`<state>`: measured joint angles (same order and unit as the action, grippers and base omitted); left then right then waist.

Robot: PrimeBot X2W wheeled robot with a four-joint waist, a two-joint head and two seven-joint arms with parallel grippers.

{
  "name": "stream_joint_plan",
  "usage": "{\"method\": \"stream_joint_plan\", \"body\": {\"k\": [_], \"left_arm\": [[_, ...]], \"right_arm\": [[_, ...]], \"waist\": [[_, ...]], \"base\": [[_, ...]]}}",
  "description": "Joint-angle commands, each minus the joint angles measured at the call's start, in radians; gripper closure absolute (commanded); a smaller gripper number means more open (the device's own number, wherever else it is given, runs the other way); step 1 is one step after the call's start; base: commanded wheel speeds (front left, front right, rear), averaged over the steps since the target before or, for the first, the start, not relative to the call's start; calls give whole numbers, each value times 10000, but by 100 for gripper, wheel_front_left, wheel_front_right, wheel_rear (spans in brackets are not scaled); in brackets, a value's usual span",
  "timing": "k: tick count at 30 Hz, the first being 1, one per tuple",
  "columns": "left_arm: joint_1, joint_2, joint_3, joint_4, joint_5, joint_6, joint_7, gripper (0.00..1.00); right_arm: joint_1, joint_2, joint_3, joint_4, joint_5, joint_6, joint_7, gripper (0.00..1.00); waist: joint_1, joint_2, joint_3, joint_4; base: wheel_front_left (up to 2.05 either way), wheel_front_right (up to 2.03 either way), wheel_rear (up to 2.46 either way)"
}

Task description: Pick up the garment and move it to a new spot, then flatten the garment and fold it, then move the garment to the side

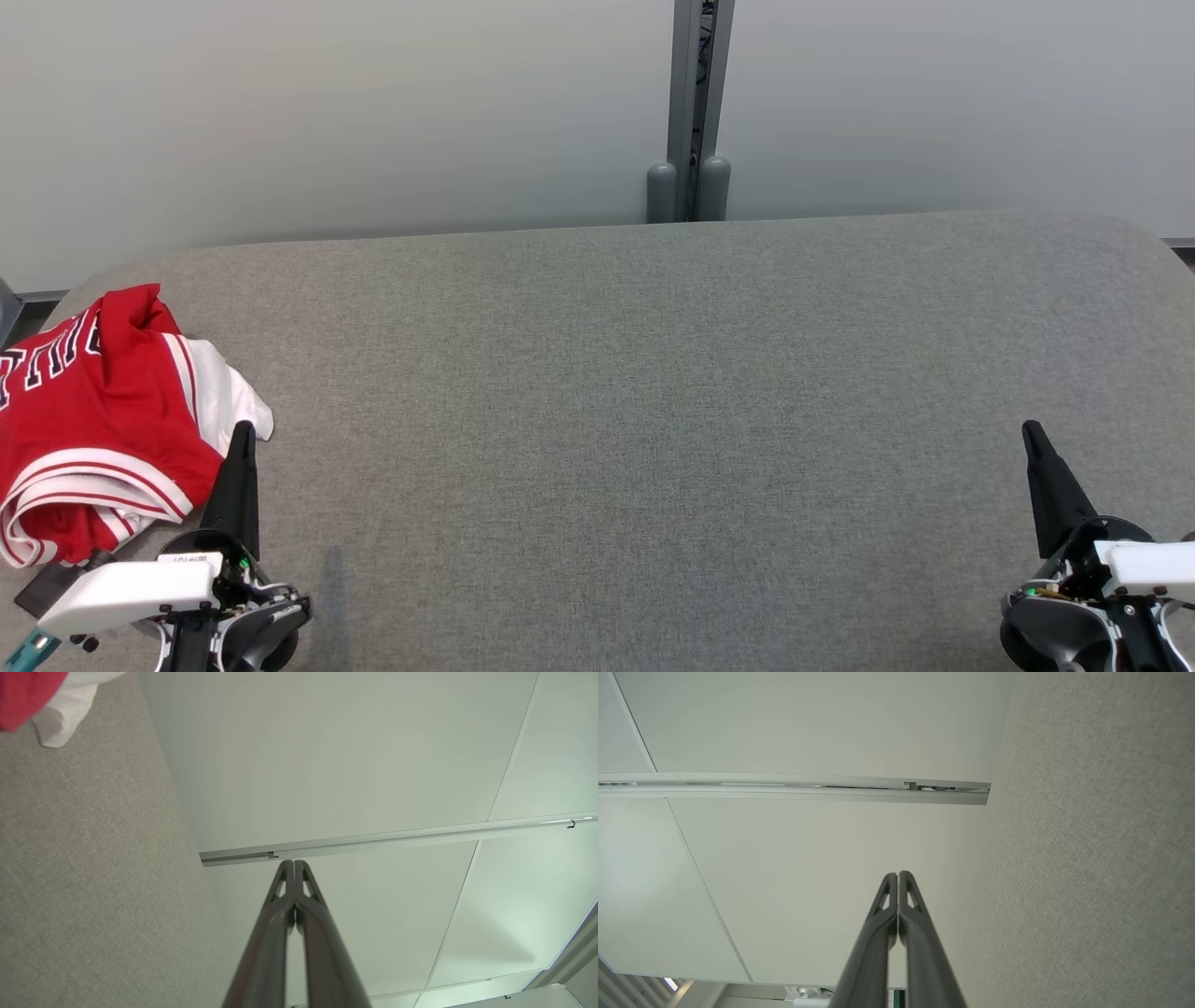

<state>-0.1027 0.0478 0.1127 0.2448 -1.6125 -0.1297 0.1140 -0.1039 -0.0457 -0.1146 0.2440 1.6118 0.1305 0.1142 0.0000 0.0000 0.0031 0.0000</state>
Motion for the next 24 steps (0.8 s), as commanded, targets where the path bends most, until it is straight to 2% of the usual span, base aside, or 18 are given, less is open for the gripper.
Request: {"method": "stream_joint_plan", "body": {"k": [1, 21, 22, 24], "left_arm": [[-132, 51, 37, -26, -10, -43, 29, 100], [-132, 51, 37, -26, -9, -43, 29, 100], [0, 0, 0, 0, 0, 0, -1, 0], [104, -42, -15, 116, 0, 4, -13, 0]], "right_arm": [[-89, -94, -2, -29, 24, 3, 28, 100], [-89, -94, -3, -29, 24, 3, 28, 100], [0, 0, 0, -1, -1, 0, 0, 0], [92, 61, 8, 93, -3, 0, -5, 0]], "waist": [[0, 0, 0, 0], [0, 0, 0, 0], [0, 0, 0, 0], [0, 0, 1, 0]], "base": [[0, 0, 0], [0, 0, 0], [0, 0, 0], [0, 0, 0]]}}
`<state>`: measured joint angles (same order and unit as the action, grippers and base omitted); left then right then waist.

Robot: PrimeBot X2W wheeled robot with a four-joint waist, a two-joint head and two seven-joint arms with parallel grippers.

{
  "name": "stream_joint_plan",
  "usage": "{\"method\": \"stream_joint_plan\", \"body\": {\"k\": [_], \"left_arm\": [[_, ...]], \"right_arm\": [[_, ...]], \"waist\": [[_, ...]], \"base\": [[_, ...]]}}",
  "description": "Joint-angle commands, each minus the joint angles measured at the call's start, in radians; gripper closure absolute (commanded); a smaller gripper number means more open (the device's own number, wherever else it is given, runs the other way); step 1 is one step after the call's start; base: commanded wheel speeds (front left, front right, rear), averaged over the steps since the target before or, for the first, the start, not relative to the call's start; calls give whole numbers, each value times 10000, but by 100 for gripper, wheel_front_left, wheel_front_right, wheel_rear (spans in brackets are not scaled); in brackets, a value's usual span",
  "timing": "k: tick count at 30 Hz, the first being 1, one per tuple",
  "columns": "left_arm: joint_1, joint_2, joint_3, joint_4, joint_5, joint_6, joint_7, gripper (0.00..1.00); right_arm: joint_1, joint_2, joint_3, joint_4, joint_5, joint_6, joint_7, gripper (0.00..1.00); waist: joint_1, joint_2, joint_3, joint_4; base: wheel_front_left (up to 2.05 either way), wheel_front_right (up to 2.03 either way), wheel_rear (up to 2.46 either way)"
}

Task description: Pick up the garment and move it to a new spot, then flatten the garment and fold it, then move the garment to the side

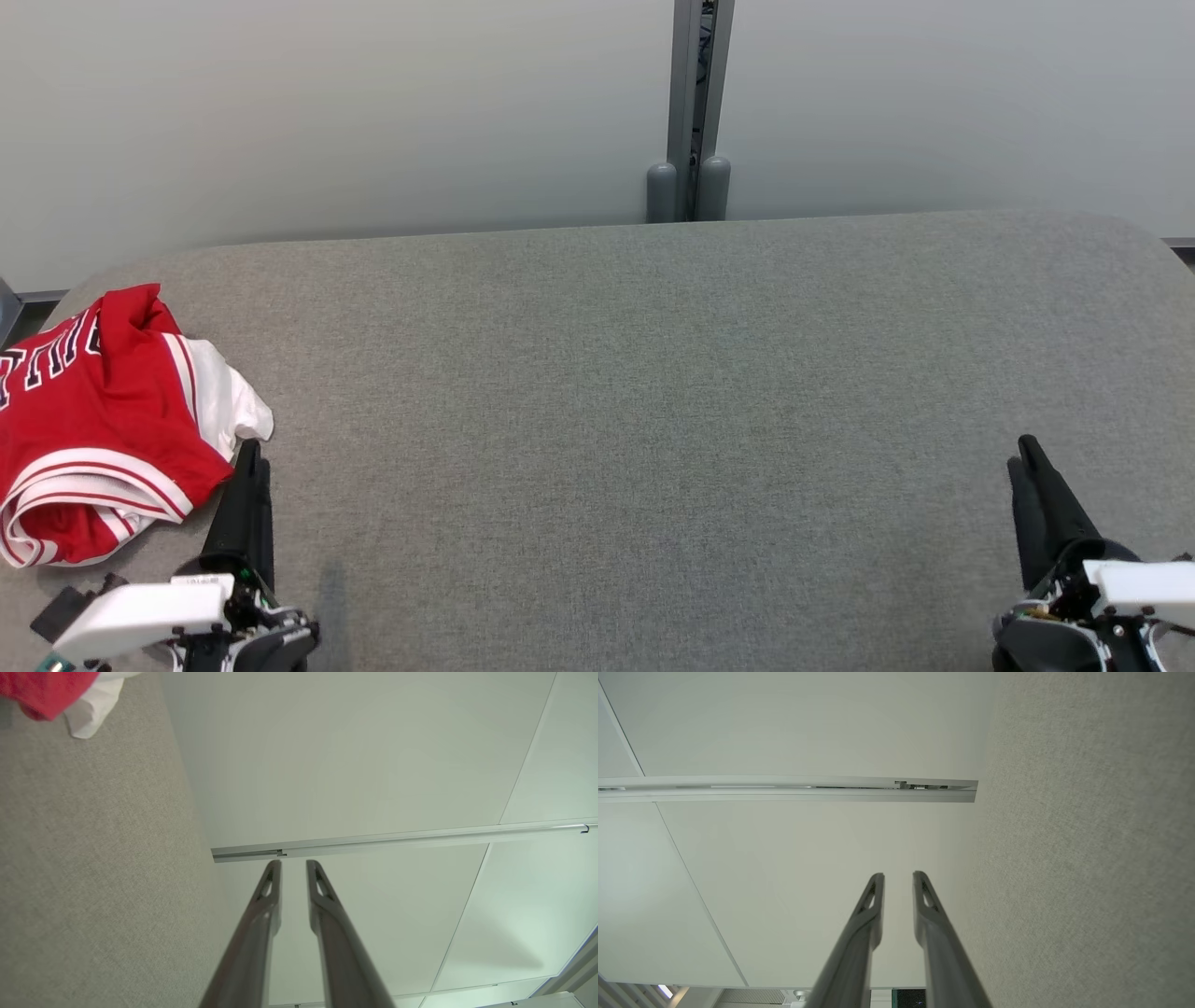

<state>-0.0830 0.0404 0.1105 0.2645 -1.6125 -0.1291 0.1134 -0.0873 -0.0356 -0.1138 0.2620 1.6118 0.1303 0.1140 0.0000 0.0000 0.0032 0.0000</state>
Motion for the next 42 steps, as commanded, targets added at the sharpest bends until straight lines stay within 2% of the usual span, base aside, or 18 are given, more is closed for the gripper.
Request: {"method": "stream_joint_plan", "body": {"k": [1, 2, 3, 8, 13, 23, 29, 42], "left_arm": [[11, -3, -3, 18, 1, 0, -10, 0], [138, -40, -8, 113, 1, 0, -19, 100], [172, -50, -27, 148, 11, 0, -53, 0], [136, -7, -150, 202, 294, -2, -316, 0], [110, 12, -157, 270, 1033, -4, -562, 0], [76, 7, -51, 340, 2969, -8, -970, 0], [78, 14, -37, 366, 4362, 0, -1219, 0], [54, 39, -216, 497, 6561, 161, -1708, 0]], "right_arm": [[9, 1, 6, 16, -5, 0, -5, 0], [102, 43, 8, 115, -6, -2, -8, 100], [131, 53, 28, 127, -25, -2, -29, 0], [92, -32, 246, 49, -271, -1, -293, 0], [13, -131, 428, 90, -821, 0, -558, 0], [-86, -165, 612, 97, -2589, 1, -968, 0], [-135, -188, 733, 140, -4028, 2, -1220, 0], [-261, -84, 790, 283, -6292, 3, -1714, 0]], "waist": [[0, 0, 2, 0], [0, 0, 3, 0], [0, 0, 8, 0], [0, 0, 13, 2], [0, 0, 18, 5], [0, 0, 34, 6], [0, 0, 46, 17], [0, 0, 69, 41]], "base": [[0, 0, 0], [0, 0, 0], [0, 0, 0], [0, 0, 0], [0, 0, 0], [0, 0, 0], [0, 0, 0], [0, 0, 0]]}}
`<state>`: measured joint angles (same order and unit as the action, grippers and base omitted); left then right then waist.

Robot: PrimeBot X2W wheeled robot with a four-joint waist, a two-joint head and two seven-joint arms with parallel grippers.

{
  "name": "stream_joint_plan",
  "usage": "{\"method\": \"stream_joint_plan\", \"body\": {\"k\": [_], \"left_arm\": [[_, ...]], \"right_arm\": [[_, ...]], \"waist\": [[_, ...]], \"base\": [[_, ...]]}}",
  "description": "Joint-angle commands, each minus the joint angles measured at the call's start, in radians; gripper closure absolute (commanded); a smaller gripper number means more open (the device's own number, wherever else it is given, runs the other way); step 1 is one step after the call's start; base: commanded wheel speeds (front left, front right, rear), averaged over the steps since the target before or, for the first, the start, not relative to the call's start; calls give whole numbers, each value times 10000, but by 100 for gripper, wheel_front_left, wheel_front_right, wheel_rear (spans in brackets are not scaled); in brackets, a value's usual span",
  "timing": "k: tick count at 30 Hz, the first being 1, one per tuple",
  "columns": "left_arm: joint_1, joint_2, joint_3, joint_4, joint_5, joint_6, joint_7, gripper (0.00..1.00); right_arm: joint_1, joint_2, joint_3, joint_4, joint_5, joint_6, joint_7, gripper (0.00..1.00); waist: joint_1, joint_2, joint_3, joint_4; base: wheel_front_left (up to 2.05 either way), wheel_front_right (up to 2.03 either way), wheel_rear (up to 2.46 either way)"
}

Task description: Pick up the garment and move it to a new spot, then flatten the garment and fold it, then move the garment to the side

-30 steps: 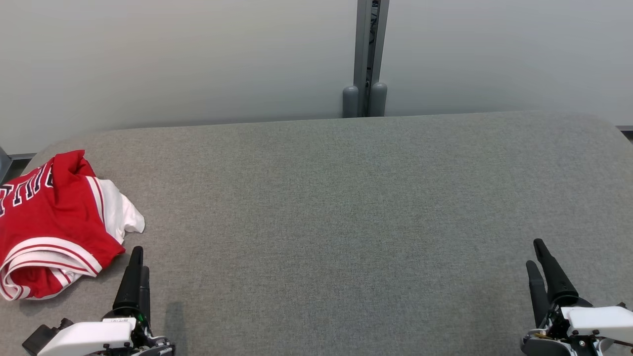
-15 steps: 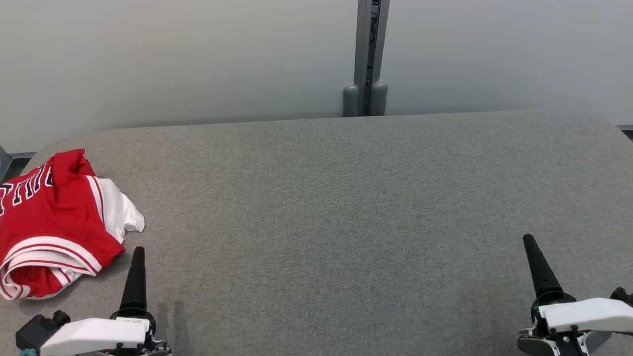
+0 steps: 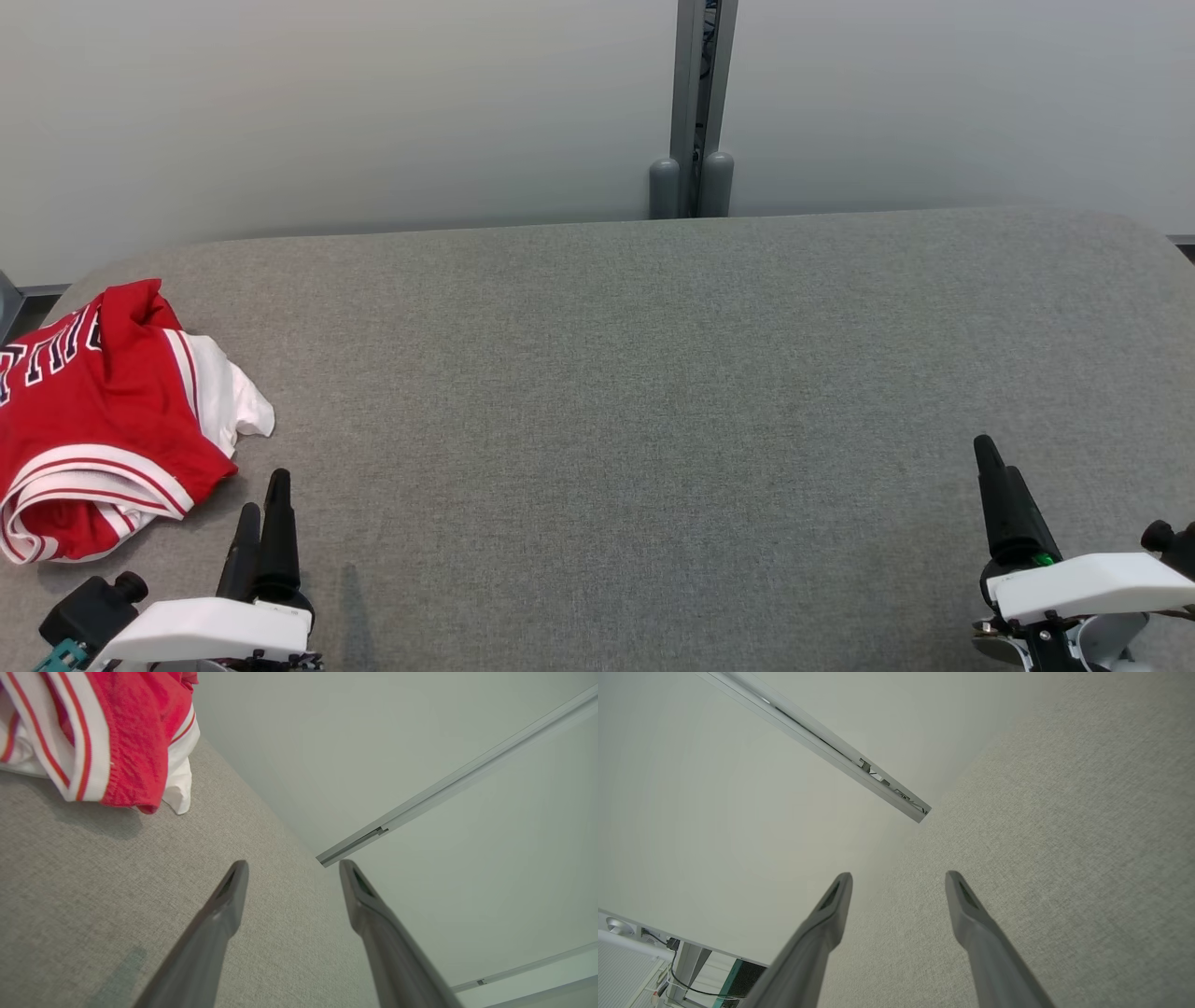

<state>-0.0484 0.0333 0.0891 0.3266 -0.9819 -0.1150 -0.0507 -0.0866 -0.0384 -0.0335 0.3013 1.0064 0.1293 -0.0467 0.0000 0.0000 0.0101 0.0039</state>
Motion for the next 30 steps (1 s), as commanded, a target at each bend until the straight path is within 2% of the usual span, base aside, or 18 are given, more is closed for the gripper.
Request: {"method": "stream_joint_plan", "body": {"k": [1, 20, 30], "left_arm": [[-292, 112, -4, -133, 423, 51, -102, 0], [-163, 135, -97, 263, 3609, 551, -737, 0], [-106, 147, -147, 446, 4745, 646, -979, 0]], "right_arm": [[-270, -53, -15, -103, -380, 13, -140, 0], [-325, -68, 283, 336, -3249, 16, -775, 0], [-347, -84, 370, 452, -4382, 17, -1029, 0]], "waist": [[0, 0, 1, 1], [0, 0, -65, 40], [0, 0, -61, 75]], "base": [[0, 0, 0], [0, 0, 0], [0, 0, 0]]}}
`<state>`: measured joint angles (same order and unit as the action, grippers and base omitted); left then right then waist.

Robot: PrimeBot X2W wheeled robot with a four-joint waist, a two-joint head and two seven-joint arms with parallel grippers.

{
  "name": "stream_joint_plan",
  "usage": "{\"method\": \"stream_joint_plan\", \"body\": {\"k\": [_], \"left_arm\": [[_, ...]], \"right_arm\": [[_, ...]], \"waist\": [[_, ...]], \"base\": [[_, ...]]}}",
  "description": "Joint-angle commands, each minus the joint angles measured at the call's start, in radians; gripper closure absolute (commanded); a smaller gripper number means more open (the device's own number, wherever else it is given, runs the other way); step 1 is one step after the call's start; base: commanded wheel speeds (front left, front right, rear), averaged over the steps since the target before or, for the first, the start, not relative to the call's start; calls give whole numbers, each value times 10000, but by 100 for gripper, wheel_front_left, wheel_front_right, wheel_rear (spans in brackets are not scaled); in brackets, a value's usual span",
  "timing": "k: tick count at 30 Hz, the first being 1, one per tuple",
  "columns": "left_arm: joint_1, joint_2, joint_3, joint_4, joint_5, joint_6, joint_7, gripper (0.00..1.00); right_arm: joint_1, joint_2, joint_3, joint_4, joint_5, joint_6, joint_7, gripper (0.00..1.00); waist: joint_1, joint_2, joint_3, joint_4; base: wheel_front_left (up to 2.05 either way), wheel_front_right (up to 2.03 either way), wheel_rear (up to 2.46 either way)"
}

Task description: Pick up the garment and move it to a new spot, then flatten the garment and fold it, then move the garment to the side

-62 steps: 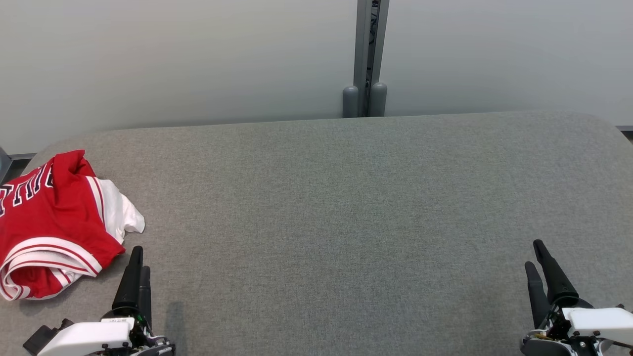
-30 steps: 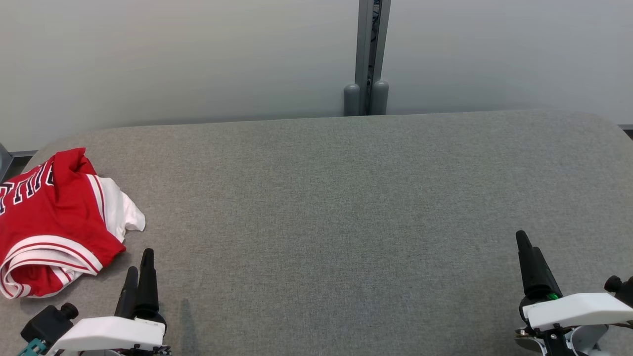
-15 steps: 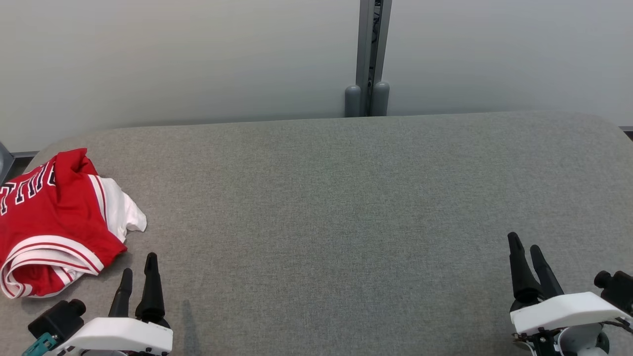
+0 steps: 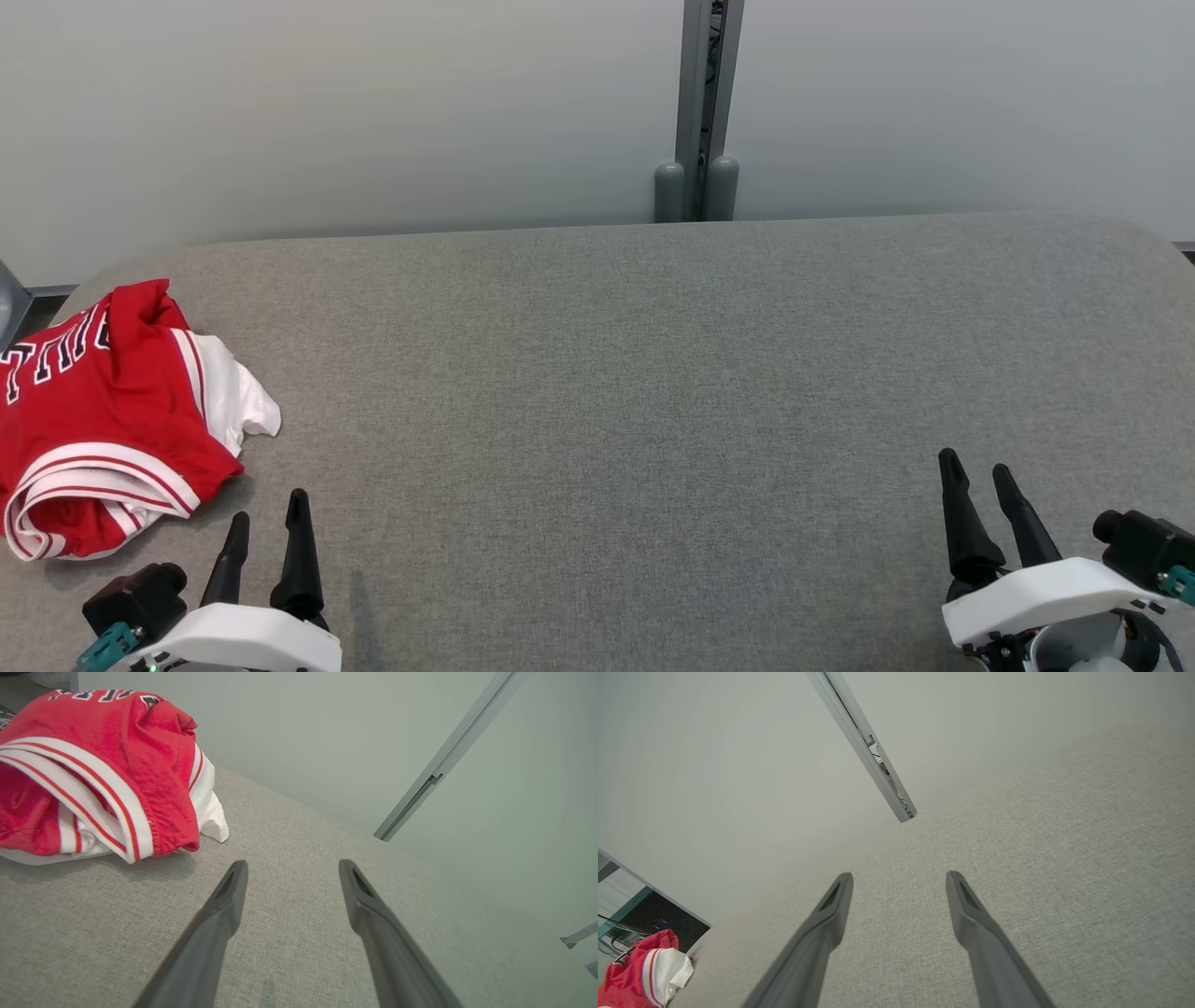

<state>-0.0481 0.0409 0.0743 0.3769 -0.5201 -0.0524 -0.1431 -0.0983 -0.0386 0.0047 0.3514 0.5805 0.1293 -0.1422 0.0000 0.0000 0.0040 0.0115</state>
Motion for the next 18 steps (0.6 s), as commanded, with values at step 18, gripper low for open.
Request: {"method": "stream_joint_plan", "body": {"k": [18], "left_arm": [[-58, 119, -139, -124, 2008, 88, -496, 0]], "right_arm": [[-272, -113, -151, -82, -2066, 19, -505, 0]], "waist": [[0, 0, -1, 36]], "base": [[0, 0, 0]]}}
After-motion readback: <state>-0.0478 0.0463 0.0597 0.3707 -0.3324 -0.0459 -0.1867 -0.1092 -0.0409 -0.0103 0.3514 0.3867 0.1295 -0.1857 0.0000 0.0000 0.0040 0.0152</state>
